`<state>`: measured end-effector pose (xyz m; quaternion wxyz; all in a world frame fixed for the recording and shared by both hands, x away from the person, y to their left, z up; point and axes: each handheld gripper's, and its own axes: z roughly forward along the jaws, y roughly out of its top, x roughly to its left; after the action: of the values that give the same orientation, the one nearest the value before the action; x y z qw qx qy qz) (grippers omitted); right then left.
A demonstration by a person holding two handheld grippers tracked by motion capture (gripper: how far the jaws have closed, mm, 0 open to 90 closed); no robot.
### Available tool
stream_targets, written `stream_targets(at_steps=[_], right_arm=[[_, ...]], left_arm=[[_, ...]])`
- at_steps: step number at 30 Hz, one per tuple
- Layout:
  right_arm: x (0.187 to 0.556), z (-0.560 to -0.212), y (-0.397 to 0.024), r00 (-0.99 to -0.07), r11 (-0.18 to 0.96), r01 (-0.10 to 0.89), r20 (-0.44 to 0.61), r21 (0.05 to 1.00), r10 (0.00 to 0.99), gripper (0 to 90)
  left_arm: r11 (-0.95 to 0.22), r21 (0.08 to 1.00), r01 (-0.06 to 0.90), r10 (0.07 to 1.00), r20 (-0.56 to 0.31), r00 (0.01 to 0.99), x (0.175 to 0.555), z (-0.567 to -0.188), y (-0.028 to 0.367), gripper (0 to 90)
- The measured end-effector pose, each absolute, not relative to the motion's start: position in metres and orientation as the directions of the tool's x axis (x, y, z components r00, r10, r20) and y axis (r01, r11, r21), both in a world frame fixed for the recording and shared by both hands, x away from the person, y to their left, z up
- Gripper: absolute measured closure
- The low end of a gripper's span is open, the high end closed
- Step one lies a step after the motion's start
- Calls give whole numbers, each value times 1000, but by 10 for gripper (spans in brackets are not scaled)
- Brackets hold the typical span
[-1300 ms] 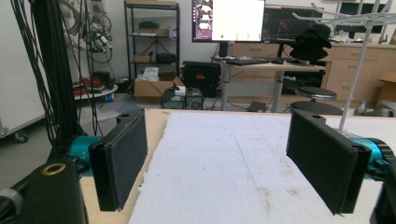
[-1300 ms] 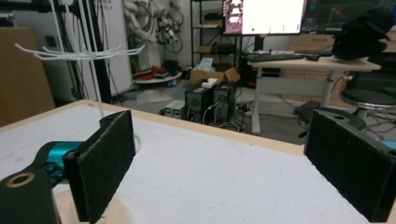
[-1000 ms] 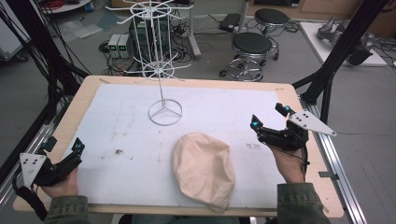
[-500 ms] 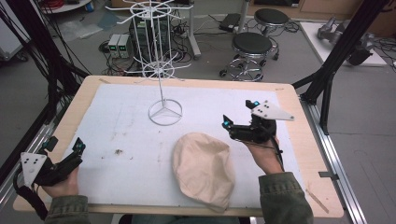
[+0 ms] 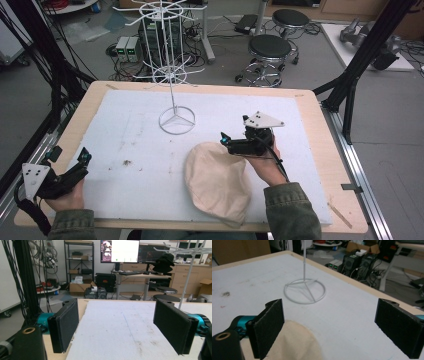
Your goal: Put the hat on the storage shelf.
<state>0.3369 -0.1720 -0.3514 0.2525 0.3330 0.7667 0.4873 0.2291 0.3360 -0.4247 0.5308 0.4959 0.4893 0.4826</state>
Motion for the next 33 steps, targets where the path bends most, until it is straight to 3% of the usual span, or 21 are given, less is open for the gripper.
stream_targets(at_steps=[6,11,23,33], right_arm=[[343,-366,-160,-668,348,324,-47,880,743,81],[348,-382,-158,-667,287,404,65,869,743,81],[355,-403,-146,-700,447,450,-5,773,715,81],[362,-416,-146,-689,487,515,2,706,725,81]], left_arm=[[43,999,-29,998,-41,57,229,-425,336,208],[48,998,-29,997,-46,57,229,-425,337,209],[55,998,-30,997,-53,58,230,-425,338,209],[56,998,-28,997,-55,58,229,-425,338,209]])
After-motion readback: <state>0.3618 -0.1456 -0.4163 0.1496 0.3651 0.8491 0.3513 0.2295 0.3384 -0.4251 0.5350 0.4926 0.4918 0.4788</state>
